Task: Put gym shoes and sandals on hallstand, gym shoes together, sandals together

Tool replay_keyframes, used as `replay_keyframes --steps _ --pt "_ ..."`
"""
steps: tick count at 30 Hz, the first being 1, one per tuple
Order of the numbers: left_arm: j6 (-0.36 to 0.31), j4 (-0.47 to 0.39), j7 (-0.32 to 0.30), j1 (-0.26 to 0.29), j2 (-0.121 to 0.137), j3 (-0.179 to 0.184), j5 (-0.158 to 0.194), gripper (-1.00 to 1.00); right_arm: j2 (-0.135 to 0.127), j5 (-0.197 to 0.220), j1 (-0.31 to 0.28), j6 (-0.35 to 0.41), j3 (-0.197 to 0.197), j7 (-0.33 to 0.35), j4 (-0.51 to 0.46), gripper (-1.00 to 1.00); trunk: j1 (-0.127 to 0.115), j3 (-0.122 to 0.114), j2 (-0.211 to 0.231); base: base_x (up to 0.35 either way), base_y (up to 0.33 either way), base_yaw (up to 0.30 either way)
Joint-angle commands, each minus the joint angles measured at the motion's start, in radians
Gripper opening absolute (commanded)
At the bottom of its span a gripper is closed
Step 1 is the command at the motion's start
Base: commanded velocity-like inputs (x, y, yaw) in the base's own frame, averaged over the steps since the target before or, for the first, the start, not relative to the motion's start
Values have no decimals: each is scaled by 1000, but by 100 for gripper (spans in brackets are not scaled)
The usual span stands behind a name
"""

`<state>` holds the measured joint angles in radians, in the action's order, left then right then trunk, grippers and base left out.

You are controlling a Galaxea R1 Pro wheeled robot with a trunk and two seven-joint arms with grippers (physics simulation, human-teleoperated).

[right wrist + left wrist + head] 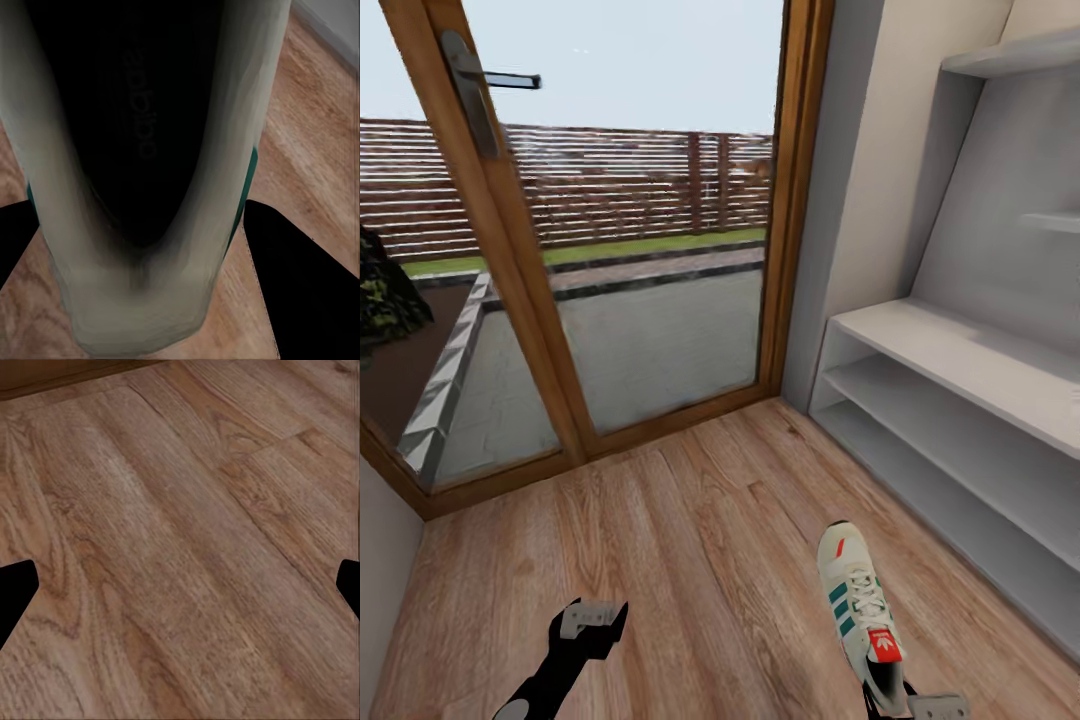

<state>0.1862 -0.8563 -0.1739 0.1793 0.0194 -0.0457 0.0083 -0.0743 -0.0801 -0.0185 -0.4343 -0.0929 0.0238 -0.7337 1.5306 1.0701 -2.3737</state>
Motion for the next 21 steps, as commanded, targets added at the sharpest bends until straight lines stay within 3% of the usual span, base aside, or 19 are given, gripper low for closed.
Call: replay_keyframes --steps 1,8,21 --pt "2 0 -7 0 -1 -4 1 100 1 -7 -1 -3 -4 2 0 -100 0 1 0 302 106 -289" --pt "2 0 -6 0 0 -6 1 100 1 -7 -1 -3 -4 2 0 -100 0 1 0 265 165 -289" --pt "4 0 -6 0 0 -10 1 100 1 -7 -1 -3 -4 2 0 -100 0 1 0 27 20 -289"
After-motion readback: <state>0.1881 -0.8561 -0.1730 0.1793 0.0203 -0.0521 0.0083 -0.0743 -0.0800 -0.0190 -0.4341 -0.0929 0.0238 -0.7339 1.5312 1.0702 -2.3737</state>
